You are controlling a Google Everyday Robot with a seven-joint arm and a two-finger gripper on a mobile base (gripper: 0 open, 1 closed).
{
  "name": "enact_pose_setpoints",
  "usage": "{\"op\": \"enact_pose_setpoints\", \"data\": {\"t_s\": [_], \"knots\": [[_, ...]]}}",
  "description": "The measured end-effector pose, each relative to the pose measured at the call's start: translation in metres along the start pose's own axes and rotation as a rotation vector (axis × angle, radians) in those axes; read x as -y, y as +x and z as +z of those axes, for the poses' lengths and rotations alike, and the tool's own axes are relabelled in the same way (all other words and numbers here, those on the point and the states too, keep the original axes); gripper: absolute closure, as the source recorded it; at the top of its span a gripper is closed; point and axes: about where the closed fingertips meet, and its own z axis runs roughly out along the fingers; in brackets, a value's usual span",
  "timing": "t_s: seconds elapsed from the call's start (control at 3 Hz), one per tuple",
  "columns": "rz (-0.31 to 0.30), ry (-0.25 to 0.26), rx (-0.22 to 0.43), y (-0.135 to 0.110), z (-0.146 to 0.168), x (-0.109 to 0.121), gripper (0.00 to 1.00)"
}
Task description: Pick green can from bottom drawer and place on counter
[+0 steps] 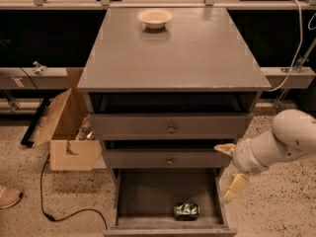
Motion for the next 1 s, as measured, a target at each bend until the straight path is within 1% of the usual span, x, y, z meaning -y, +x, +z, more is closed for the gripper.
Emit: {"op": "enact_pose_setpoints", "data": {"t_s": [0.33, 0.67, 1.0], "knots": [[0.004, 0.012, -0.009, 0.04, 0.045, 0.011, 0.0], [0.042, 0.034, -0.025, 0.09, 0.103, 0.017, 0.0], [0.042, 0.034, -0.025, 0.09, 0.103, 0.017, 0.0]]}}
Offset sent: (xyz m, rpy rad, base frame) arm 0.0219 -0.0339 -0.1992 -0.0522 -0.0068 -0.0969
